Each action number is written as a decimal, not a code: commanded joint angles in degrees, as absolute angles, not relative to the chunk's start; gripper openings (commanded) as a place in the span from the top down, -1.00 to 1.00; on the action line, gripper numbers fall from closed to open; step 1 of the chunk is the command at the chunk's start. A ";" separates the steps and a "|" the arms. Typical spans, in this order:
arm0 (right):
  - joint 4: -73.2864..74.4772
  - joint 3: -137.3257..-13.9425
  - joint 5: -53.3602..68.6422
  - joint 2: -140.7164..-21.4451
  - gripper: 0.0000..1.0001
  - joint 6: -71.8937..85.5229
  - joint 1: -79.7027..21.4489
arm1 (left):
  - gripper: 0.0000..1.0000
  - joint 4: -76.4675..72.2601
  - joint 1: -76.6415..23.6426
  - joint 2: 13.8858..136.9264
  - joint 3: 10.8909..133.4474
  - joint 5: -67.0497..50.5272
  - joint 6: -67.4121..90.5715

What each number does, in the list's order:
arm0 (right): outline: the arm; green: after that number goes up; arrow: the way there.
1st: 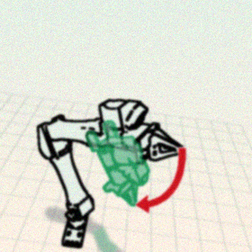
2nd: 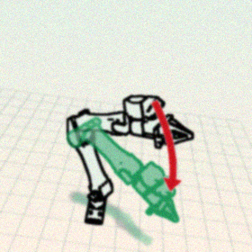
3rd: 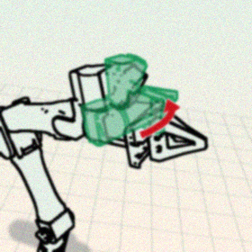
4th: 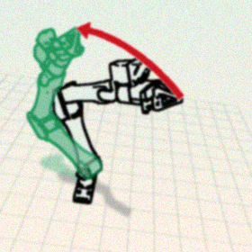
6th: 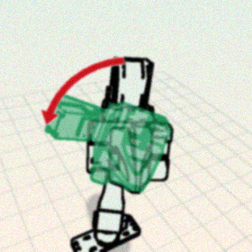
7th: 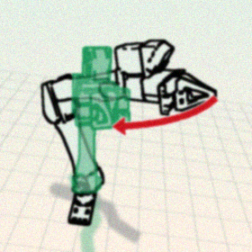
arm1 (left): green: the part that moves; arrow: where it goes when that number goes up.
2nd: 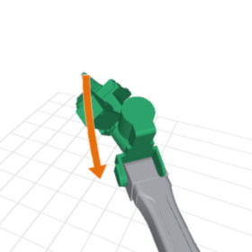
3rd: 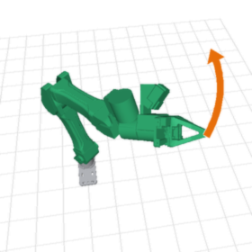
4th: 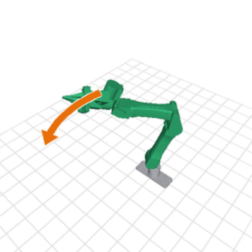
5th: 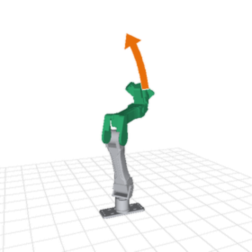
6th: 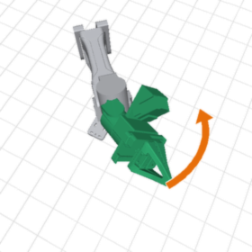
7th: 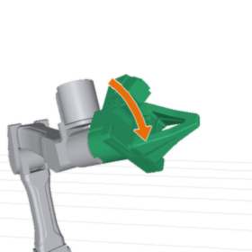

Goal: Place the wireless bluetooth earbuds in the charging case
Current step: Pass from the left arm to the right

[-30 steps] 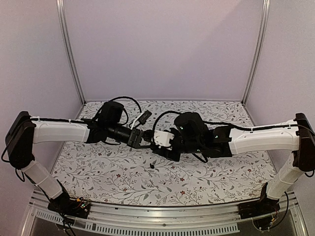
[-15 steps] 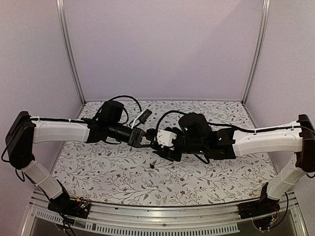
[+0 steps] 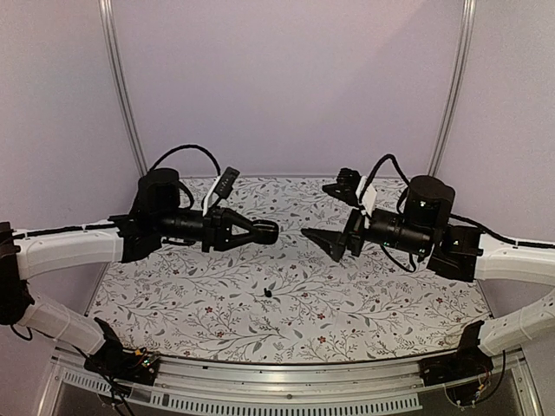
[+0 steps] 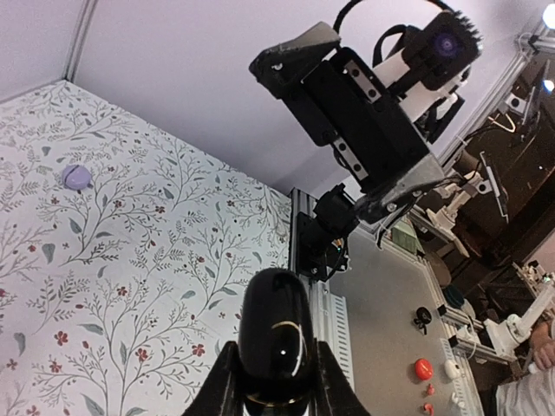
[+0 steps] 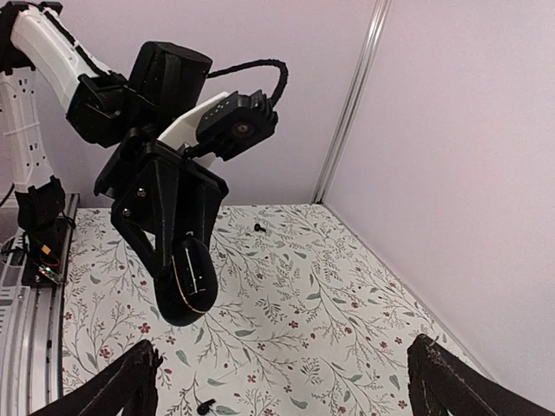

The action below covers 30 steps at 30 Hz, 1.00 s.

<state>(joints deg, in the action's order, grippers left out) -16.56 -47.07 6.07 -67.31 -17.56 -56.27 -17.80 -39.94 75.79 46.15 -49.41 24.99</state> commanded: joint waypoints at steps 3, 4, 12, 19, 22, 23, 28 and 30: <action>-18.92 -48.44 23.95 -68.62 -0.97 -6.00 -55.81 | 0.94 -26.61 -40.13 68.89 42.43 -46.98 16.99; -18.67 -48.81 26.25 -69.10 -0.97 -4.86 -55.81 | 0.94 -26.90 -40.47 68.30 42.37 -47.13 15.70; -18.33 -52.40 39.01 -74.68 -0.65 -4.20 -55.74 | 0.93 -25.14 -45.53 65.79 42.98 -43.87 8.12; -21.01 -54.38 37.65 -77.21 -0.07 -4.36 -55.89 | 0.93 -27.07 -49.09 67.14 43.07 -40.33 6.32; -22.20 -54.29 36.56 -77.26 0.02 -3.67 -56.55 | 0.94 -28.41 -49.70 68.07 43.14 -39.17 7.04; -22.09 -54.46 35.91 -77.39 0.06 -4.17 -56.78 | 0.94 -28.93 -49.75 68.31 43.23 -38.98 7.48; -23.04 -54.32 35.24 -78.18 0.21 -5.00 -57.87 | 0.95 -31.68 -49.85 69.28 42.93 -38.40 9.36; -23.20 -54.52 35.14 -78.30 0.26 -5.23 -58.16 | 0.95 -32.30 -49.99 69.55 42.85 -38.57 9.52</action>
<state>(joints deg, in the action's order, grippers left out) -21.12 -52.88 35.42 -77.54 -4.75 -56.82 -28.45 -49.21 68.66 43.05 -40.03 8.73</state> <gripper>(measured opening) 0.390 0.196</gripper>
